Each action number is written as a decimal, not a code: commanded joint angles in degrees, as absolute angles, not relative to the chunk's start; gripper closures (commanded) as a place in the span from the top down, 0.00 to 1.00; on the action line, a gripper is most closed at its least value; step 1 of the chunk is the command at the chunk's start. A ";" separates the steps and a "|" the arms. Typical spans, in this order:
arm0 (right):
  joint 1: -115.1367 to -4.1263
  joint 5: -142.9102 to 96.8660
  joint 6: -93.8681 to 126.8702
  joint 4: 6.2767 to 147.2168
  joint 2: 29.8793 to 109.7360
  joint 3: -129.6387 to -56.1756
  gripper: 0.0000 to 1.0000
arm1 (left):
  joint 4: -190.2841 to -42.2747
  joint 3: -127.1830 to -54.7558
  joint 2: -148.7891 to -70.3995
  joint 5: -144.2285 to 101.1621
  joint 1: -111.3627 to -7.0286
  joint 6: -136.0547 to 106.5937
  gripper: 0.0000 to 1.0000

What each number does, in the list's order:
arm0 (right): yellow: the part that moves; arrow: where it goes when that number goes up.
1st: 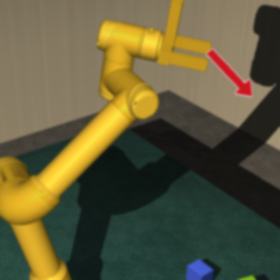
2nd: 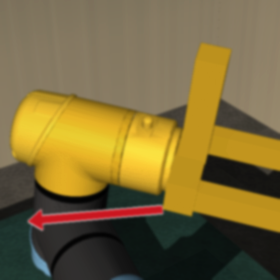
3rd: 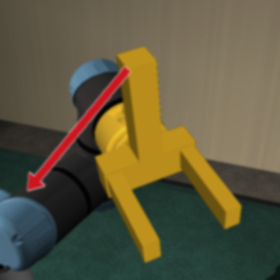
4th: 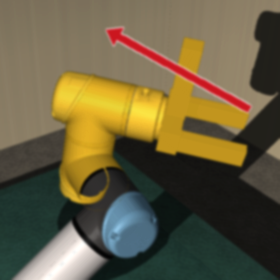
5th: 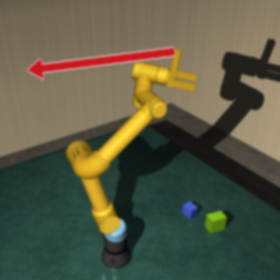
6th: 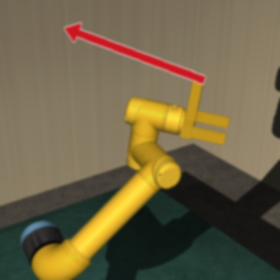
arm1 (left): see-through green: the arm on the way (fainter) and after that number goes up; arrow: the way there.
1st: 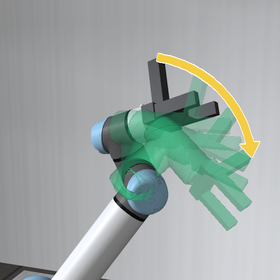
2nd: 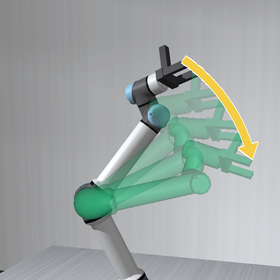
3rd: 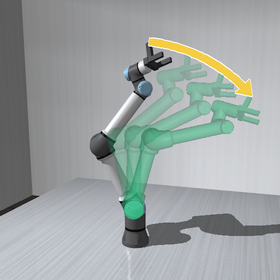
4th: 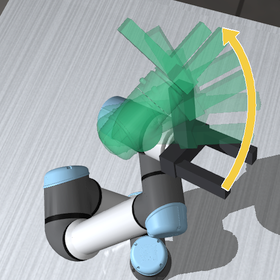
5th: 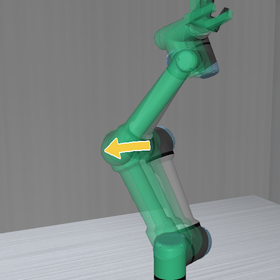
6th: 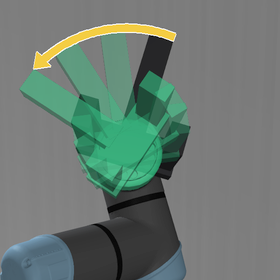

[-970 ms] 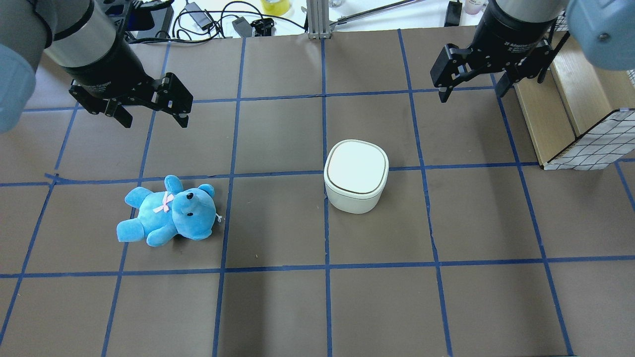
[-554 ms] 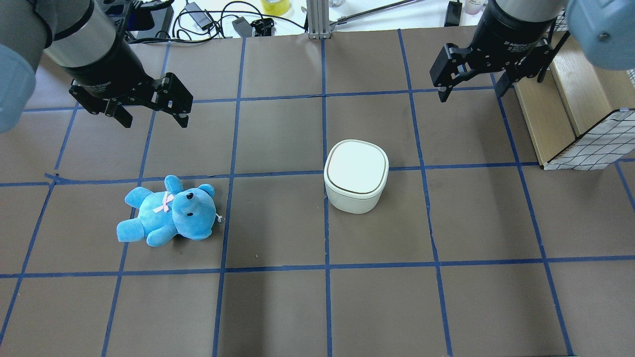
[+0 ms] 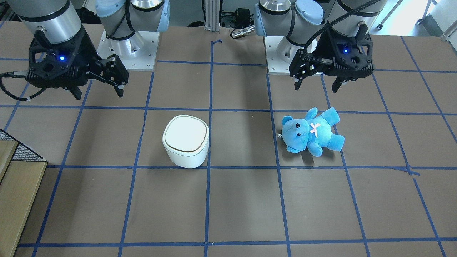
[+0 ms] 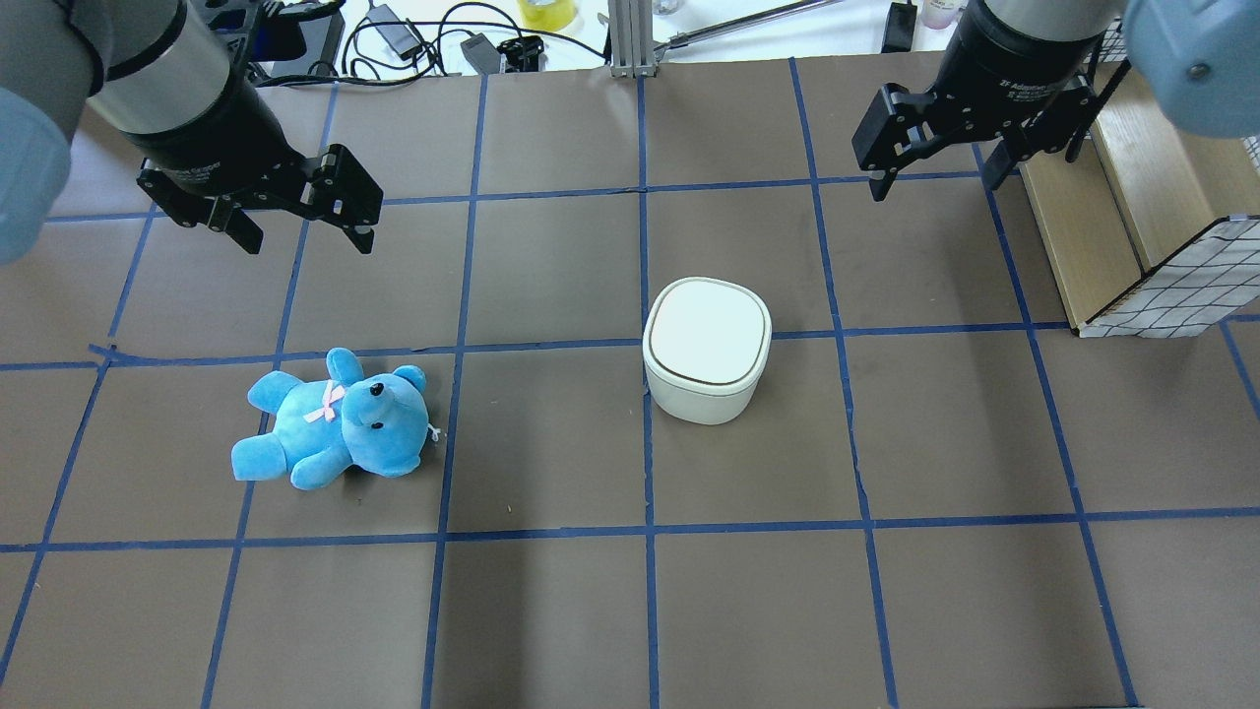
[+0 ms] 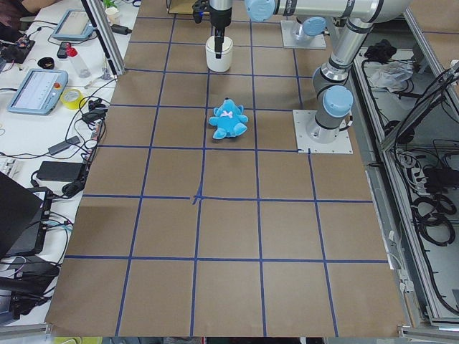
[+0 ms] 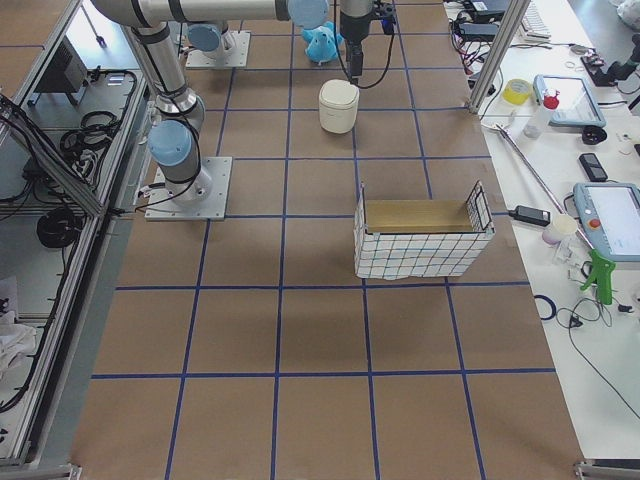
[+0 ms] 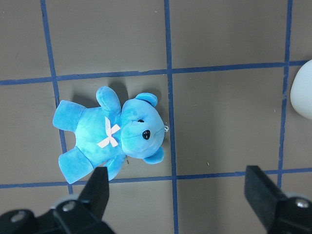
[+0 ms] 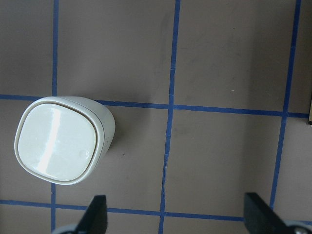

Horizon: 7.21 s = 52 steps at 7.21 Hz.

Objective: Open trash can with right arm

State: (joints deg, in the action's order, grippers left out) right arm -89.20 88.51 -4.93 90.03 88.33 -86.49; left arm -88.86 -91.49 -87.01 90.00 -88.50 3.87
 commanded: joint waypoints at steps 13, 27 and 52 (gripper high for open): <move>-103.36 85.08 5.47 99.98 82.53 -97.69 0.00 | -88.86 -91.49 -87.01 90.00 -88.51 3.87 1.00; -102.30 81.74 6.68 114.26 76.64 -101.78 0.00 | -88.86 -91.49 -87.01 90.00 -88.51 3.87 1.00; -88.77 89.90 -10.56 89.45 84.10 -78.65 1.00 | -88.86 -91.49 -87.01 90.00 -88.51 3.87 1.00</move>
